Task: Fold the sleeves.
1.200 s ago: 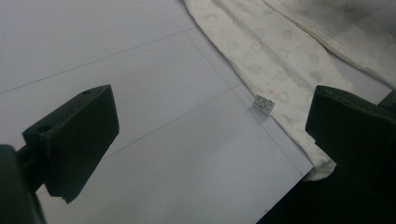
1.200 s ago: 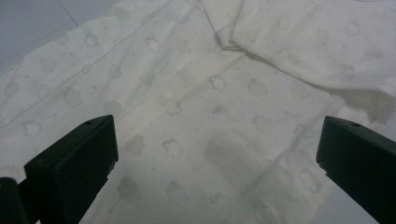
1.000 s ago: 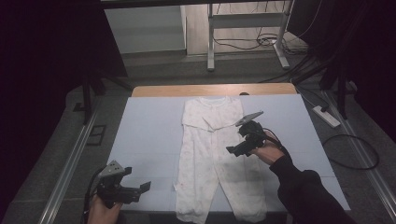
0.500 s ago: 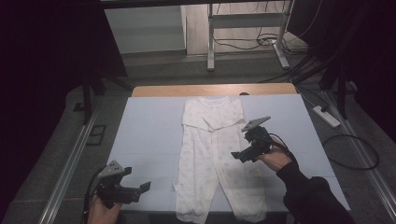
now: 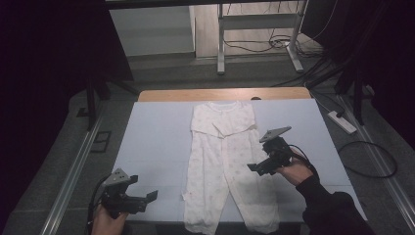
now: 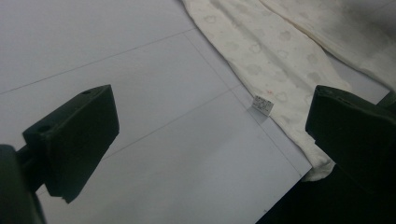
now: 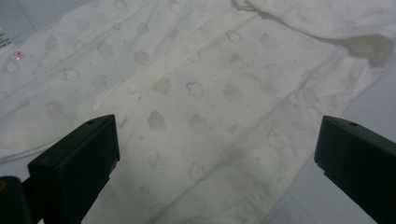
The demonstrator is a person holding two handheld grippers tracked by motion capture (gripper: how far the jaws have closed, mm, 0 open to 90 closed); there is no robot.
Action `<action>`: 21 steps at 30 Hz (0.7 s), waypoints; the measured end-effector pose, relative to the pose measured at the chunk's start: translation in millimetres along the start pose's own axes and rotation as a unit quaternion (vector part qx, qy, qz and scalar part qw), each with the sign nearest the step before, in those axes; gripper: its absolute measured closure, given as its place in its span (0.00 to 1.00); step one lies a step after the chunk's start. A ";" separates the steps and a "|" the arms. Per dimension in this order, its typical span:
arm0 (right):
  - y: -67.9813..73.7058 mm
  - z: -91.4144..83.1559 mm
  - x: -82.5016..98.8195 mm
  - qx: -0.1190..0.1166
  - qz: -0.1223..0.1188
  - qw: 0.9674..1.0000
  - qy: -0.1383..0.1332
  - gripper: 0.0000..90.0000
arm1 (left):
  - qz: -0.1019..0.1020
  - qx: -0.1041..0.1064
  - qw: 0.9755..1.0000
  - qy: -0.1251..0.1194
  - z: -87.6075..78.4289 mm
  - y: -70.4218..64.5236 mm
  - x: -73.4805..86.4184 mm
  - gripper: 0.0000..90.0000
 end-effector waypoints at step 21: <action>-1.0 -17.3 29.3 0.006 0.011 1.000 -0.002 0.01 | 0.000 -0.001 1.000 0.000 0.1 -0.2 -0.1 0.03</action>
Point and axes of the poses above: each handheld gripper's, and its own axes: z roughly forward along the jaws, x roughly out of its underside, y roughly to its left, the point moved 1 cm from there along z, roughly forward along the jaws, and after that the axes turned 11 degrees about y, right-handed, at the moved point
